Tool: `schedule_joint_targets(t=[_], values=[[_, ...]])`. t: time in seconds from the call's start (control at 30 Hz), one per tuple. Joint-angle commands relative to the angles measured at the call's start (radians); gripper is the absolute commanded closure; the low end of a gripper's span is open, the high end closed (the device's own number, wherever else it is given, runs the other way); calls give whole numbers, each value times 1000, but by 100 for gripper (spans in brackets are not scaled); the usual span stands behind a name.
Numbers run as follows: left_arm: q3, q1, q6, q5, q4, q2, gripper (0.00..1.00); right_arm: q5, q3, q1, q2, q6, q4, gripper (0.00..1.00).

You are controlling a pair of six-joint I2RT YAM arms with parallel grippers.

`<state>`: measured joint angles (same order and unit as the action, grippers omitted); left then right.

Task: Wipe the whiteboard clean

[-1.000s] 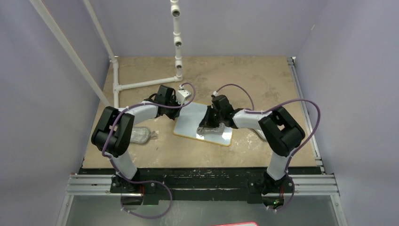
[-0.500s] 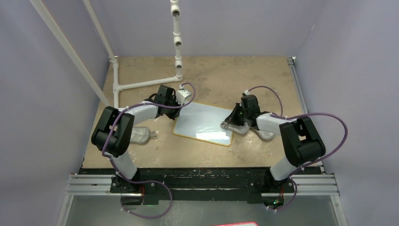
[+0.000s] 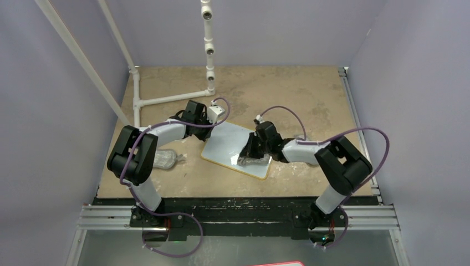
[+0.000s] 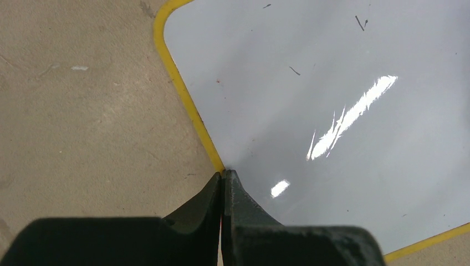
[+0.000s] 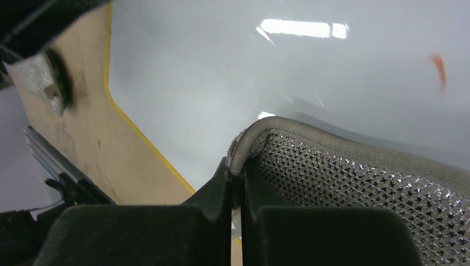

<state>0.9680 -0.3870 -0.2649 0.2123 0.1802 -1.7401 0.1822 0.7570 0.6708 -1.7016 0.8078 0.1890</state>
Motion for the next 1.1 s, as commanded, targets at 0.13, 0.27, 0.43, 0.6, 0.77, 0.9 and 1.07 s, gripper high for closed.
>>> schedule_joint_targets(t=[0.13, 0.27, 0.43, 0.6, 0.77, 0.9, 1.07], values=[[-45, 0, -18, -50, 140, -36, 100, -1, -241, -55, 263, -63, -407, 100], [-43, 0, -17, -47, 139, -36, 100, -6, -236, -55, 263, -71, -377, 100], [-43, 1, -13, -44, 142, -37, 100, 63, -88, -15, 59, -33, -223, 100], [-41, 0, -20, -45, 145, -36, 100, 66, 195, 4, -159, -56, -251, 100], [-44, 0, -35, -53, 151, -32, 100, 43, 414, -140, -263, -91, -284, 100], [-47, 1, -45, -57, 151, -27, 100, 13, 468, -206, -288, -121, -324, 100], [-52, 0, -54, -54, 146, -25, 100, 1, 315, -273, -207, -136, -292, 100]])
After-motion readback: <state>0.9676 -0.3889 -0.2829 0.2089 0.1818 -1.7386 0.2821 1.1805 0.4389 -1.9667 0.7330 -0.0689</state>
